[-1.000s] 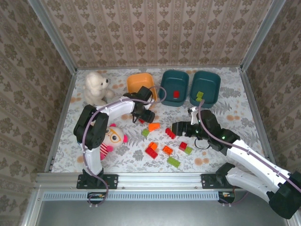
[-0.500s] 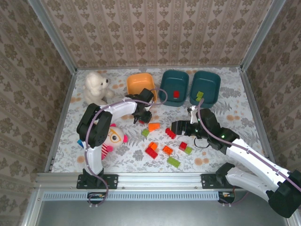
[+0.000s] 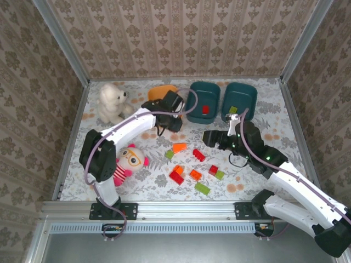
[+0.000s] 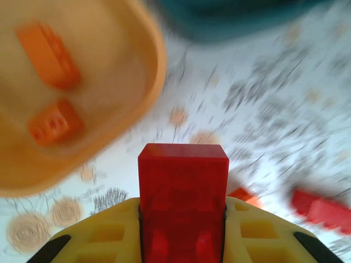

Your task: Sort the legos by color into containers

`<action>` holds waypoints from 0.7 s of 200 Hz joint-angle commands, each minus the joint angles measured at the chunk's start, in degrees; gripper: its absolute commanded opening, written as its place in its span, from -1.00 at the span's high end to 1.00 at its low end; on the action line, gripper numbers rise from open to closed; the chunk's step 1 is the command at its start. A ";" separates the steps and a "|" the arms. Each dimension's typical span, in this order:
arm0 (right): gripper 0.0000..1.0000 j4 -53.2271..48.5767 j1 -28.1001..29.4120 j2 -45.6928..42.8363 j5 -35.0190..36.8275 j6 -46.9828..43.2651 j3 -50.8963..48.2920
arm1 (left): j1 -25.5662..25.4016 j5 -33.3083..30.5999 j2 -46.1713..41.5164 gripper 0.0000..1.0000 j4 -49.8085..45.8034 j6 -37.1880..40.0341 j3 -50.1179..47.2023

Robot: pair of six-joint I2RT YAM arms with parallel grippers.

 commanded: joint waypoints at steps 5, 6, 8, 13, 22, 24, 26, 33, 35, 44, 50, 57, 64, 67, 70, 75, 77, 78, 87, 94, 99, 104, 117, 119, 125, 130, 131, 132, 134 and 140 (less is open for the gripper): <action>-0.78 -1.15 -1.64 0.61 5.83 0.79 3.28 | 0.33 3.76 2.89 0.57 -3.38 -2.96 8.88; -0.78 -1.09 -1.74 0.61 5.89 0.85 3.34 | 0.31 3.78 3.32 0.57 -3.42 -2.96 9.32; -0.79 -0.78 -1.92 0.71 5.94 1.00 3.49 | 0.30 4.00 4.07 0.57 -3.51 -2.85 10.25; -0.80 0.01 -2.34 1.00 6.03 1.19 3.59 | 0.40 4.40 5.84 0.58 -3.70 -2.80 12.36; -0.82 1.55 -3.23 1.59 5.90 1.52 4.01 | 0.55 5.31 9.00 0.58 -4.24 -2.83 17.36; -0.82 1.86 -3.37 1.77 5.83 1.58 4.14 | 0.62 5.50 9.89 0.58 -4.35 -2.79 18.46; -0.83 2.07 -3.58 1.97 5.86 1.60 4.24 | 0.60 5.66 10.90 0.58 -4.51 -2.79 19.52; -0.84 2.67 -4.19 2.66 6.05 1.82 4.95 | 0.78 6.14 13.81 0.58 -4.81 -2.77 23.03; -0.84 2.73 -4.38 2.81 6.09 1.85 5.12 | 0.75 6.26 14.65 0.58 -4.91 -2.78 24.29; -0.84 2.72 -5.26 3.89 6.62 2.11 6.18 | 0.95 6.92 18.53 0.58 -5.65 -2.98 28.84; -0.84 2.31 -5.85 4.67 7.08 2.29 6.99 | 1.22 7.59 20.96 0.58 -5.82 -3.71 31.83; -0.84 2.06 -6.70 5.56 7.12 2.62 7.74 | 1.70 8.69 23.26 0.58 -5.67 -5.05 34.28; -0.84 2.05 -7.54 6.28 7.10 2.89 8.23 | 2.00 9.39 25.53 0.58 -5.42 -6.31 36.46; -0.84 1.97 -7.88 6.53 7.14 2.98 8.47 | 2.11 9.63 26.56 0.58 -5.39 -6.66 37.21; -0.84 1.96 -8.20 6.77 7.18 3.15 8.69 | 2.14 9.80 27.29 0.58 -5.39 -7.05 38.25; -0.84 1.96 -8.77 7.13 7.21 3.47 8.99 | 2.29 10.14 29.05 0.58 -5.39 -7.52 39.78; -0.84 1.96 -8.99 7.24 7.15 3.61 9.06 | 2.31 10.20 29.64 0.58 -5.32 -7.59 40.43; -0.84 1.96 -9.11 7.31 7.13 3.66 9.08 | 2.36 10.34 29.79 0.58 -5.31 -7.69 40.75; -0.84 2.31 -9.88 7.62 6.66 4.08 9.27 | 2.30 10.78 32.35 0.58 -4.86 -8.11 43.08; -0.84 2.40 -10.36 7.79 6.44 4.06 9.44 | 2.30 11.26 33.91 0.58 -4.43 -8.63 44.71; -0.84 2.36 -10.64 7.81 6.40 4.07 9.50 | 2.28 11.43 34.93 0.58 -3.91 -9.17 45.70; -0.84 2.19 -10.82 7.81 6.23 4.07 9.51 | 2.25 11.49 35.70 0.58 -3.46 -9.52 46.47; -0.84 1.48 -11.35 7.73 5.75 4.11 9.33 | 2.27 11.38 37.68 0.58 -2.50 -10.69 47.76; -0.84 1.38 -11.40 7.66 5.62 4.14 9.27 | 2.28 11.39 37.91 0.58 -2.49 -10.89 47.96; -0.84 1.03 -11.56 7.49 5.41 4.30 9.03 | 2.34 11.41 38.88 0.58 -2.58 -11.42 48.57; -0.84 0.82 -11.71 7.34 5.28 4.41 8.73 | 2.39 11.37 39.66 0.58 -2.79 -11.77 49.10; -0.84 0.77 -11.74 7.27 5.27 4.46 8.70 | 2.40 11.41 39.80 0.58 -2.86 -11.81 49.26; -0.84 0.75 -11.75 7.23 5.26 4.48 8.59 | 2.36 11.43 39.97 0.58 -2.94 -11.91 49.33; -0.84 0.69 -11.78 7.14 5.15 4.56 8.41 | 2.35 11.38 40.22 0.58 -3.04 -12.10 49.46; -0.84 0.63 -11.95 6.81 5.04 4.85 7.99 | 2.35 11.33 41.10 0.58 -3.34 -12.40 50.00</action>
